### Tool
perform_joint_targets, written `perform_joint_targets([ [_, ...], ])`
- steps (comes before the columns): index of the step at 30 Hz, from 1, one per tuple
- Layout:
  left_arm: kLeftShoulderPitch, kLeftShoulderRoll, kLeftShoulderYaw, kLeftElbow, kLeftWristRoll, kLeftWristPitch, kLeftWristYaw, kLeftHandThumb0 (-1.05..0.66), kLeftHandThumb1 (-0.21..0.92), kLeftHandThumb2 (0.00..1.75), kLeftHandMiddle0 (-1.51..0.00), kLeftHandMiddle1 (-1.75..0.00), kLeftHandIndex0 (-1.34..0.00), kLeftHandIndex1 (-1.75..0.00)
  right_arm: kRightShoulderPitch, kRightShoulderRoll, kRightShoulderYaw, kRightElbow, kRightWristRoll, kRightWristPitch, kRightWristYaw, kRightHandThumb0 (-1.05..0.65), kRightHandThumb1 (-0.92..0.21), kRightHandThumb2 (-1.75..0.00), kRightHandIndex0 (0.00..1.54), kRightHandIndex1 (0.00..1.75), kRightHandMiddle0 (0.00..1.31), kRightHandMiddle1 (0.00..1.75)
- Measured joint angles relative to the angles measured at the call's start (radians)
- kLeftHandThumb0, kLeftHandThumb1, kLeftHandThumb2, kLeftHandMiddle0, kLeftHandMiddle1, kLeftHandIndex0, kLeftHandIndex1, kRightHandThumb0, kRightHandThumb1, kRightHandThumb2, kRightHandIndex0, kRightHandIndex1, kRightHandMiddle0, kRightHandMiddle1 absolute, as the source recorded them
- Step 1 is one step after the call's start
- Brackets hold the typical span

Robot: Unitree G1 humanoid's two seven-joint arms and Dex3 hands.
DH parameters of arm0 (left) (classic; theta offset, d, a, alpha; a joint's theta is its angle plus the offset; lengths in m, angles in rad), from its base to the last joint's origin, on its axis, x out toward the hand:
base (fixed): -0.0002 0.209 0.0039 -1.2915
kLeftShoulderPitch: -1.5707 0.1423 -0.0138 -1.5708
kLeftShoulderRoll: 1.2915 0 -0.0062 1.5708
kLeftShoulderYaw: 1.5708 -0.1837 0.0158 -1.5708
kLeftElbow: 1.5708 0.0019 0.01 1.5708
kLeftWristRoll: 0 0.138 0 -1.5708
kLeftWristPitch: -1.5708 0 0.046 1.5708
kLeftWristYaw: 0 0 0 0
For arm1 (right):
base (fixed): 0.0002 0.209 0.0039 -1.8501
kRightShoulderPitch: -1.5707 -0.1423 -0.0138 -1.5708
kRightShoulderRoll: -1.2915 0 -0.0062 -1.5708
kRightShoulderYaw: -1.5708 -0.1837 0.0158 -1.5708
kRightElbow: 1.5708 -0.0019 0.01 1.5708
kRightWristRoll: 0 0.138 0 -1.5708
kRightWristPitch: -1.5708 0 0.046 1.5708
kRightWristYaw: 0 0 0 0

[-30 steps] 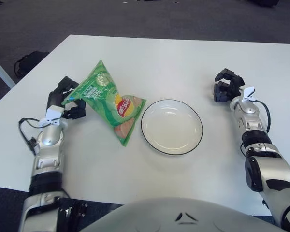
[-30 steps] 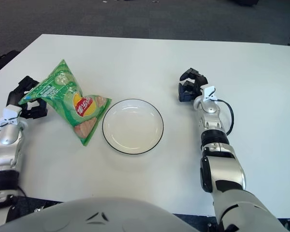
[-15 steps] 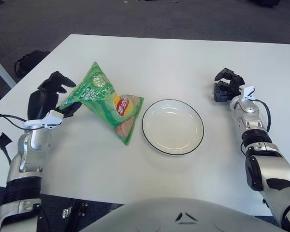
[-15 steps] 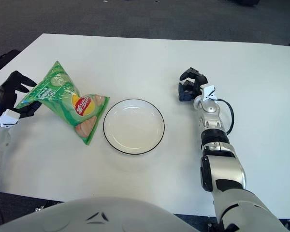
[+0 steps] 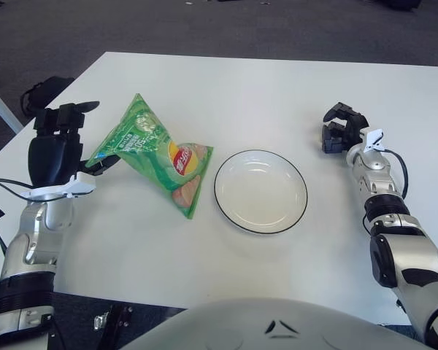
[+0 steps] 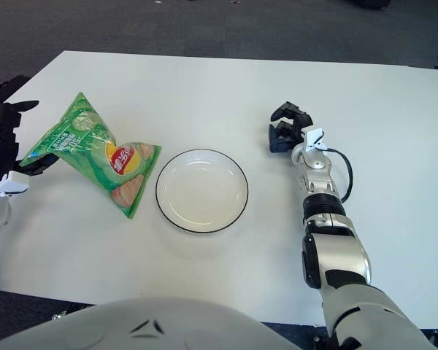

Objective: Put the snack into the plate.

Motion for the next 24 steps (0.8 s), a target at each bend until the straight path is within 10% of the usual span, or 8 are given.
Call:
perform_joint_targets([
  [13, 0.123, 0.009, 0.015, -0.233, 0.130, 0.143, -0.024, -0.97, 0.67, 0.41, 0.00, 0.00, 0.00, 0.00, -0.006, -0.001, 0.007, 0.002, -0.018, 0.000, 0.001, -0.01, -0.08, -1.60, 0.79, 1.73, 0.56, 1.75],
  [24, 0.140, 0.049, 0.011, -0.262, 0.172, 0.089, -0.001, -1.03, 0.81, 0.23, 0.00, 0.00, 0.00, 0.00, -0.006, -0.004, 0.008, 0.004, -0.019, 0.000, 0.001, -0.01, -0.09, -1.58, 0.79, 1.72, 0.55, 1.75],
])
